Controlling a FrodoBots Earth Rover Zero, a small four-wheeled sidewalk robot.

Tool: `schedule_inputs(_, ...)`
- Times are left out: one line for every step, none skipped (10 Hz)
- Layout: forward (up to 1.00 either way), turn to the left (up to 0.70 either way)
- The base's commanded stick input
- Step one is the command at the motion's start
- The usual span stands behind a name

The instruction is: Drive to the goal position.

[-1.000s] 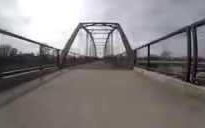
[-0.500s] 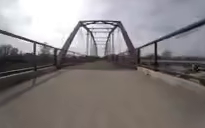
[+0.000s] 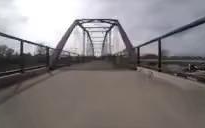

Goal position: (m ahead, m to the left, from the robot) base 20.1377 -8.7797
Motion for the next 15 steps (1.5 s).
schedule_inputs(1.0, 0.0)
schedule_inputs(1.0, 0.0)
schedule_inputs(1.0, 0.0)
schedule_inputs(1.0, 0.0)
schedule_inputs(1.0, 0.0)
schedule_inputs(1.0, 0.0)
schedule_inputs(1.0, 0.0)
schedule_inputs(1.0, -0.1)
schedule_inputs(1.0, -0.25)
schedule_inputs(1.0, -0.37)
schedule_inputs(1.0, -0.2)
schedule_inputs(1.0, -0.04)
schedule_inputs(1.0, 0.0)
schedule_inputs(1.0, 0.0)
schedule_inputs(1.0, 0.0)
